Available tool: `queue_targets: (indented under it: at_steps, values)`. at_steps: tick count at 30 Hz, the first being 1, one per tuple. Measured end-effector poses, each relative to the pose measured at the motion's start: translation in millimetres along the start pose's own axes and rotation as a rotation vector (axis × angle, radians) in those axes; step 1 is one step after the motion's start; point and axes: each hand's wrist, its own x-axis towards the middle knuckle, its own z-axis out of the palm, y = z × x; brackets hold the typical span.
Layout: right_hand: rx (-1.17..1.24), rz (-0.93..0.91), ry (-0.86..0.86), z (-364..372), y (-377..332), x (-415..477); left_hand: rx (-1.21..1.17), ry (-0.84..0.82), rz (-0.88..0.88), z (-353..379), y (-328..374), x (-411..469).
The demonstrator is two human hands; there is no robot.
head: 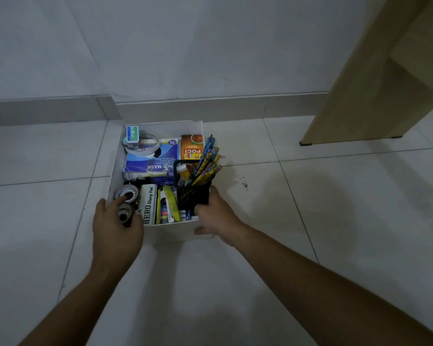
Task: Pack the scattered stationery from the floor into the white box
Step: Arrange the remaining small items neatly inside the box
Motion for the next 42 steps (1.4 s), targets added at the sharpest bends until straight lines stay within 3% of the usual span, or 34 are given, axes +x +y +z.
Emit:
queue_targets:
  at_steps: [6, 12, 18, 23, 28, 34, 42]
  values:
    - [-0.011, -0.046, -0.043, -9.4, 7.1, -4.2, 0.251, -0.060, 0.034, 14.7, 8.0, -10.7]
    - [-0.142, -0.190, 0.092, -36.6, 16.4, -7.0, 0.087, -0.094, 0.227, 34.8, 34.4, -28.1]
    - [-0.357, -0.235, 0.184, -56.6, 22.5, 0.2, 0.035, -0.028, 0.393, 45.3, 54.0, -34.9]
    - [-0.503, -0.269, 0.242, -79.4, 25.4, 13.1, 0.002, -0.238, 0.566, 64.4, 72.7, -51.5]
    - [-0.623, -0.299, 0.278, -113.6, 25.9, 38.1, 0.154, -0.334, 0.623, 96.5, 108.4, -45.7]
    - [-0.817, -0.378, 0.261, -151.3, 19.4, 91.0, 0.167, -0.434, 0.386, 140.4, 139.1, -17.5]
    - [-1.040, -0.546, 0.177, -166.5, -5.3, 169.2, 0.479, -0.610, 0.101, 188.3, 146.1, 18.7]
